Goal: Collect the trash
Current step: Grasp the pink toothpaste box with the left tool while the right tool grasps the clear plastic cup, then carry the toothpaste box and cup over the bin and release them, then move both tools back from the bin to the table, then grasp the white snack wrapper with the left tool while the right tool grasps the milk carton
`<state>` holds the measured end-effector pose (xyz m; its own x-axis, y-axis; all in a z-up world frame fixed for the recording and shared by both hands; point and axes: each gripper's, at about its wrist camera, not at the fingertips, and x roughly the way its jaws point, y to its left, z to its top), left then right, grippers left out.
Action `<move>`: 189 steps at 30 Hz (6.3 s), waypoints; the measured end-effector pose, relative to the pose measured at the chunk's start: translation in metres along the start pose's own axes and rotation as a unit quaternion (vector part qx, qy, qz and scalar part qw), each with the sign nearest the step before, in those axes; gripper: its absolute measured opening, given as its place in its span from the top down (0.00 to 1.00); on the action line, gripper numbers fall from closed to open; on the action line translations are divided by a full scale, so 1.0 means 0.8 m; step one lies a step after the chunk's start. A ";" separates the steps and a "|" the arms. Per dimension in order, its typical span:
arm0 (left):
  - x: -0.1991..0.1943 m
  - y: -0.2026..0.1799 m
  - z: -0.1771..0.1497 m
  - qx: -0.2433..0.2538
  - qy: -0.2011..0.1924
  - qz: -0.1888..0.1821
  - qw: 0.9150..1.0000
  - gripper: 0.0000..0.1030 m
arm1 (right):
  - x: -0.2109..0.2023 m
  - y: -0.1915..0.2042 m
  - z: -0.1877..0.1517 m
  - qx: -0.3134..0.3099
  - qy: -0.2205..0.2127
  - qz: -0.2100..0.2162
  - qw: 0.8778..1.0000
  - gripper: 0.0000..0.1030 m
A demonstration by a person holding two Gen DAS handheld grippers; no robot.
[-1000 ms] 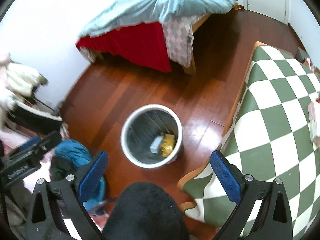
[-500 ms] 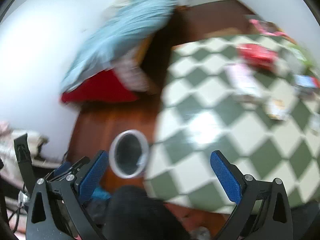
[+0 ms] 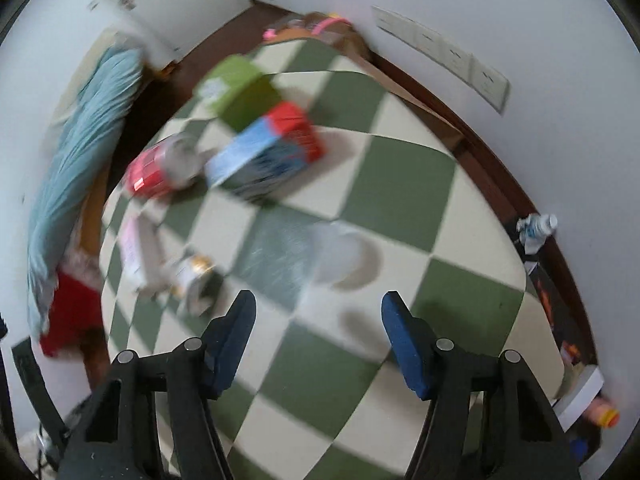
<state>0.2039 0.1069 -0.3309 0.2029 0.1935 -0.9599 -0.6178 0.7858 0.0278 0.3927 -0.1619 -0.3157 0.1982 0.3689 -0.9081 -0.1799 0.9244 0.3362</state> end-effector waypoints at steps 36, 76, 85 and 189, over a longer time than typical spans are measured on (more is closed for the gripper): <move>0.029 -0.038 0.131 0.001 -0.024 -0.043 0.999 0.57 | 0.064 0.079 0.060 -0.090 -0.029 -0.095 0.991 0.72; -0.084 0.536 -0.128 -0.274 -0.044 -0.029 0.960 0.56 | 0.050 0.561 -0.341 -0.371 0.102 0.164 0.908 0.72; 0.031 0.589 -0.134 -0.316 0.048 -0.097 0.943 0.50 | 0.199 0.620 -0.427 -0.393 0.203 0.100 0.891 0.72; 0.003 -0.046 0.078 0.040 -0.015 -0.046 0.998 0.06 | 0.072 0.093 0.108 -0.185 0.006 -0.083 0.979 0.08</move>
<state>0.2747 0.1151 -0.3168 0.2791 0.1354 -0.9507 -0.5339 0.8448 -0.0364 0.4743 -0.0638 -0.3212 0.2427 0.2124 -0.9466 -0.4835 0.8724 0.0718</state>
